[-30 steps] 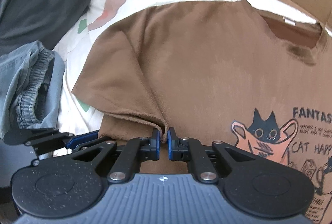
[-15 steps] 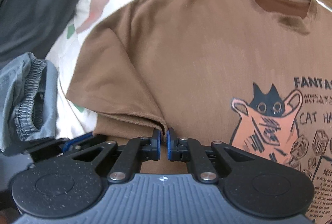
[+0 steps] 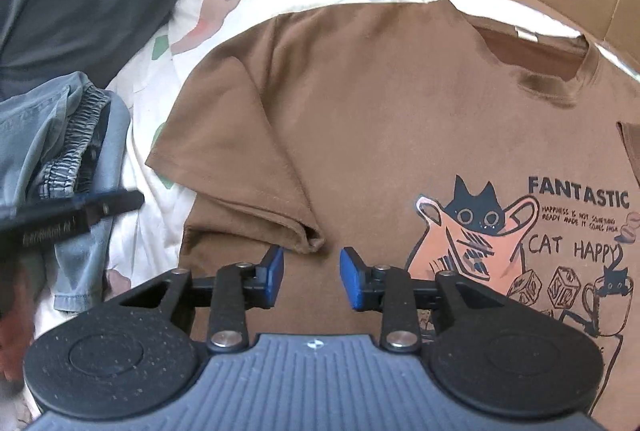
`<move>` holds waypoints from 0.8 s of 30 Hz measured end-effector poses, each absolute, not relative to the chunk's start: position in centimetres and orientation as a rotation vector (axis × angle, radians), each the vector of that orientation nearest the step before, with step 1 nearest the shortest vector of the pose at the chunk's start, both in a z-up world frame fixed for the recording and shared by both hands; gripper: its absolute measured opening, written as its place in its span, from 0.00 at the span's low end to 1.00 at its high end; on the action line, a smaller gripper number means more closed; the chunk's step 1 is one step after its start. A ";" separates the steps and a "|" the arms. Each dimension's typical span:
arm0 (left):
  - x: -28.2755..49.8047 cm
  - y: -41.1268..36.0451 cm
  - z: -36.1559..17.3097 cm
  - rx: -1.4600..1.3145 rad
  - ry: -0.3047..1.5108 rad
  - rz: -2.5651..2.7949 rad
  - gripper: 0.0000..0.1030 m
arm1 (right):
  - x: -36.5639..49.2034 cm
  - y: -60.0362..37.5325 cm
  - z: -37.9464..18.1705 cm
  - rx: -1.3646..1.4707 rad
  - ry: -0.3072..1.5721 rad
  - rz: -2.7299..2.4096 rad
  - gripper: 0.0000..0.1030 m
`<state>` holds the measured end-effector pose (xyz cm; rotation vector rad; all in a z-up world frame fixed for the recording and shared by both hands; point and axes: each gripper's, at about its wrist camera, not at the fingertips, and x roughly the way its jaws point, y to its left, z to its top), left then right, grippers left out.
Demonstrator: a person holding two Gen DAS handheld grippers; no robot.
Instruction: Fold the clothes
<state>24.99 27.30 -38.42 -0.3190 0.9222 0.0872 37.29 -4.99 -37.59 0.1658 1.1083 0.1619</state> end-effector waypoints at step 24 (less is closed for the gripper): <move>29.7 30.0 -40.1 -0.337 0.980 -0.003 0.04 | 39.4 0.1 -35.4 0.117 1.005 0.332 0.45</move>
